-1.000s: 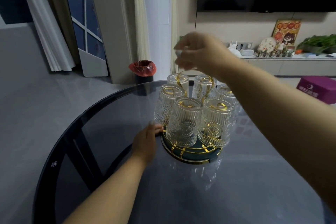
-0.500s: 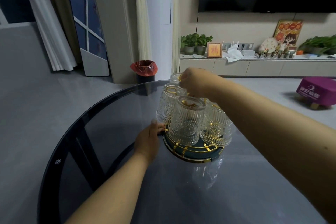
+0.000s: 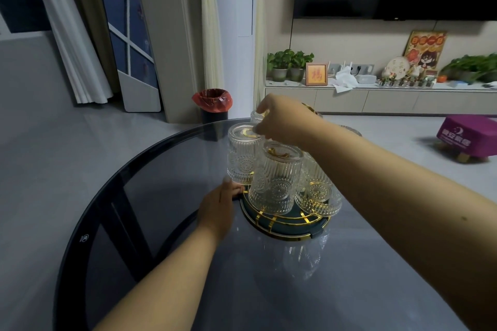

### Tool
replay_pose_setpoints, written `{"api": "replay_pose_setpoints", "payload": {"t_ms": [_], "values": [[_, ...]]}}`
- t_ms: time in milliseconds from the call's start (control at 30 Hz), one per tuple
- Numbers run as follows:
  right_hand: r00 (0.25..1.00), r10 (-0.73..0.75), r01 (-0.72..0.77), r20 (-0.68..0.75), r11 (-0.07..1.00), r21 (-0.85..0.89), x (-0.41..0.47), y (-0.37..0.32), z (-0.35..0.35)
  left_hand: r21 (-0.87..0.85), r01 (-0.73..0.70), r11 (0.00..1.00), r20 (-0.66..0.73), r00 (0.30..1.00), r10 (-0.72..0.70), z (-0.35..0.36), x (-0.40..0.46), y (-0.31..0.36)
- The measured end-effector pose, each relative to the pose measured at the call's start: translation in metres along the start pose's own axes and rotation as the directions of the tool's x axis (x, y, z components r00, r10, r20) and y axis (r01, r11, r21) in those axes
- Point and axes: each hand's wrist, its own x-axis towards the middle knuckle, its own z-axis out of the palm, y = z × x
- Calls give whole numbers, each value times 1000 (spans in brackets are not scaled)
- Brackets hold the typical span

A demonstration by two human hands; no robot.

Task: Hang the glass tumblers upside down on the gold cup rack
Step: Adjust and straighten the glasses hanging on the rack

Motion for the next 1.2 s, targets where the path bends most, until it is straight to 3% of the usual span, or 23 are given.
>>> {"api": "replay_pose_setpoints", "payload": {"t_ms": [133, 767, 1067, 1200], "values": [[999, -41, 39, -23, 998, -58, -3, -1, 6, -23, 12, 1000, -6, 1000, -12, 1, 2, -2], [999, -45, 45, -20, 999, -7, 0, 10, 3, -64, 30, 997, -13, 999, -31, 3, 3, -2], [994, -94, 104, -63, 980, 172, -31, 20, -24, -69, 16, 998, 3, 1000, -15, 2, 3, -4], [991, -129, 130, -43, 991, 39, -53, 34, -24, -83, 15, 996, -16, 1000, -16, 2, 2, 1]]}}
